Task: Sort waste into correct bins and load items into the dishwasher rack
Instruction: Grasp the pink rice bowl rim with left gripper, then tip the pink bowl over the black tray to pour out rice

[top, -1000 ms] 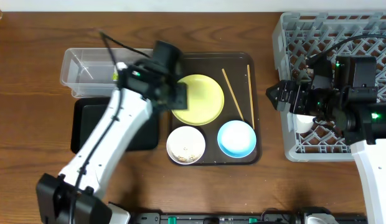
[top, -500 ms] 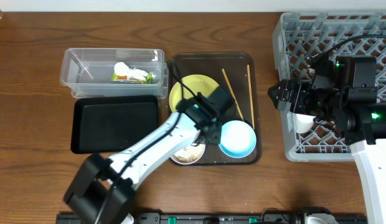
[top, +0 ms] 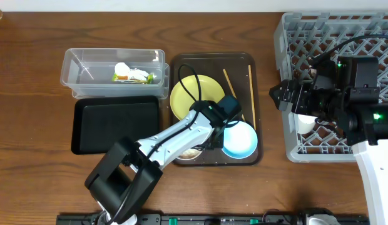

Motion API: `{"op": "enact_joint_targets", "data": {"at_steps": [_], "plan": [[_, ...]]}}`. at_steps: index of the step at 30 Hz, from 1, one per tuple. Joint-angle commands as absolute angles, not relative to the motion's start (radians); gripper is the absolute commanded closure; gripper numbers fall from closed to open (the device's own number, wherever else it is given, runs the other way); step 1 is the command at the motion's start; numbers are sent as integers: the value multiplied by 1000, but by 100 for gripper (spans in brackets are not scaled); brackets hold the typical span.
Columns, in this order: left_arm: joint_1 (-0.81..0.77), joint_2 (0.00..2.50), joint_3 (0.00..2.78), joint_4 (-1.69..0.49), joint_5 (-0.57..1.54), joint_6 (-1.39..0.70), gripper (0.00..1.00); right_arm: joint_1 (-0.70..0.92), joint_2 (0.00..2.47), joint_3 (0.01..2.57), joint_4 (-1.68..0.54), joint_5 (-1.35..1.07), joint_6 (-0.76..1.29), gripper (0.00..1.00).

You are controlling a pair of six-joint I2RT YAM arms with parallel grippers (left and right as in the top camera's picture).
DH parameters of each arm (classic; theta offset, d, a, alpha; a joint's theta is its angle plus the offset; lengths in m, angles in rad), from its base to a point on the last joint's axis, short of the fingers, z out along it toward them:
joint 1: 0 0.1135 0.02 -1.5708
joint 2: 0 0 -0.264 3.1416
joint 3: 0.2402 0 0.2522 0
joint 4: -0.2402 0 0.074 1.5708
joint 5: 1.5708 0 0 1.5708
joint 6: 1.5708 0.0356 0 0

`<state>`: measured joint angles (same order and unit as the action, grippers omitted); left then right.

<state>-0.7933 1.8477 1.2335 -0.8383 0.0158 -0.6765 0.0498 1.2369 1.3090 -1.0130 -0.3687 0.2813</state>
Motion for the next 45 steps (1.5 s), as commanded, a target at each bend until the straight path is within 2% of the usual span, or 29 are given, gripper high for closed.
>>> {"op": "enact_joint_targets", "data": {"at_steps": [1, 9, 15, 25, 32, 38, 43, 45], "plan": [[-791, 1793, 1248, -869, 18, -679, 94, 59, 1237, 1308, -1014, -367, 292, 1], [-738, 1567, 1280, -927, 38, -610, 94, 59, 1237, 1308, -1014, -367, 292, 1], [-493, 1422, 1280, -952, 256, -459, 94, 59, 1237, 1308, -1019, -367, 292, 1], [65, 1435, 1167, -960, 939, -19, 94, 59, 1237, 1308, -1022, -367, 292, 1], [359, 1493, 1034, -909, 1314, 223, 94, 59, 1237, 1308, -1022, -367, 292, 1], [463, 1600, 964, -872, 1393, 296, 94, 59, 1237, 1308, -1021, -366, 292, 1], [498, 1678, 957, -849, 1564, 303, 94, 59, 1237, 1308, -1023, -367, 292, 1], [505, 1680, 957, -831, 1567, 302, 94, 59, 1237, 1308, -1022, -367, 292, 1]]}}
